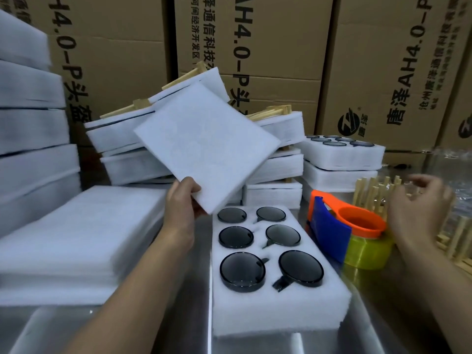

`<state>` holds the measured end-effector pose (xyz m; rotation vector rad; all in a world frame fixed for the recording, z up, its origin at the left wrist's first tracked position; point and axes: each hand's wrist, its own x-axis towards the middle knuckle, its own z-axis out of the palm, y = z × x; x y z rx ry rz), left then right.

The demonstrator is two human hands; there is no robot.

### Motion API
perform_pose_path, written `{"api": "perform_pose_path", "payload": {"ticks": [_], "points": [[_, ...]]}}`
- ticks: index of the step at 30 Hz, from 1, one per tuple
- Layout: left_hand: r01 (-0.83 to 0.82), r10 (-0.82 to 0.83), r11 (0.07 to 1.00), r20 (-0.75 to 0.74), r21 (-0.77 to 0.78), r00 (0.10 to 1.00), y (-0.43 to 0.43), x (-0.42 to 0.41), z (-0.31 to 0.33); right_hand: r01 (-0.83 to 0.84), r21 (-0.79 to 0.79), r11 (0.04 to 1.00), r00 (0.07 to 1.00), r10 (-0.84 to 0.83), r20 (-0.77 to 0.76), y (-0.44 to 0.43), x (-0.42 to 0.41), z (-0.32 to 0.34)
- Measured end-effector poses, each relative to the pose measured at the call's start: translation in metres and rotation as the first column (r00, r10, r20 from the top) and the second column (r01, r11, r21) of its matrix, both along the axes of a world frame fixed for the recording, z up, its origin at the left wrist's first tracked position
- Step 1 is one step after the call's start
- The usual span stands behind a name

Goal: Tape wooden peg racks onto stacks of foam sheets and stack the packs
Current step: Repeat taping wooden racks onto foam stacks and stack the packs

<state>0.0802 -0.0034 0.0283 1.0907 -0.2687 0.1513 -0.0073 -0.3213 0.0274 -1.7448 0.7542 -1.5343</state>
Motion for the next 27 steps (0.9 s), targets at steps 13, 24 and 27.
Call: {"api": "perform_pose_path", "payload": {"ticks": [13, 24, 27], "points": [[0.531, -0.514, 0.628, -0.209, 0.569, 0.832, 0.020, -0.026, 0.015, -0.901, 0.384, 0.203, 0.233, 0.972, 0.032, 0.097, -0.023, 0.016], [0.261, -0.110, 0.269, -0.240, 0.927, 0.965, 0.031, -0.013, 0.014, -0.713, 0.519, 0.472, 0.201, 0.846, -0.494, 0.094, -0.033, 0.024], [0.220, -0.100, 0.241, -0.201, 0.945, 0.974, 0.030, -0.013, 0.016, -0.738, 0.551, 0.388, 0.227, 0.913, -0.339, 0.094, -0.033, 0.024]]}}
